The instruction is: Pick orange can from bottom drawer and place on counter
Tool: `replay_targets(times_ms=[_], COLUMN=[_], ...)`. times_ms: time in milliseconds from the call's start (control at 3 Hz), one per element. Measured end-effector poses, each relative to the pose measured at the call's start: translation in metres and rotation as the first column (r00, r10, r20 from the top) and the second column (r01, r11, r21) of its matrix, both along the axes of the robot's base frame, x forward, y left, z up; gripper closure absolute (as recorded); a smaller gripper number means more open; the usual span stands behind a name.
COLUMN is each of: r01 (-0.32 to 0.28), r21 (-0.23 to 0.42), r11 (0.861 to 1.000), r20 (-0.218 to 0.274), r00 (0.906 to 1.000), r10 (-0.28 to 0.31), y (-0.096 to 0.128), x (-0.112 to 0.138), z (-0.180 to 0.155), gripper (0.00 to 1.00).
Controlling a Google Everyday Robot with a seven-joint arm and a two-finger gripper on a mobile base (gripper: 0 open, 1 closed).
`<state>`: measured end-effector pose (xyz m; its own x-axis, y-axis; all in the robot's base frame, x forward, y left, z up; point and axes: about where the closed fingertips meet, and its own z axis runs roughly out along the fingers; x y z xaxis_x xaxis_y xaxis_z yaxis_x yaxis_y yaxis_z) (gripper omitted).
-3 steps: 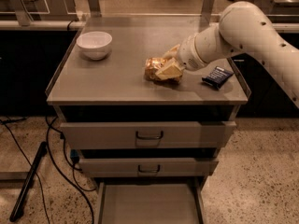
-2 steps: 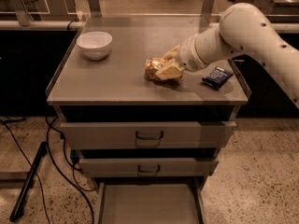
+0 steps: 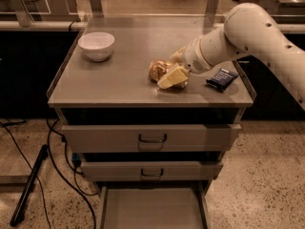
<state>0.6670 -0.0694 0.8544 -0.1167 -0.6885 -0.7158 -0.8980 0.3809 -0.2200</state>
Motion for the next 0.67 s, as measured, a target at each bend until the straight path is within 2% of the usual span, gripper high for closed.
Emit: replay_targets(times_ms=[667], r01=[0.010], r21=[0.006], r11=[1.000], r20=[-0.008], r00=[0.9999], r10=[-0.010], y=[0.0001], x=[0.0031], z=[0.0005], gripper=[0.00])
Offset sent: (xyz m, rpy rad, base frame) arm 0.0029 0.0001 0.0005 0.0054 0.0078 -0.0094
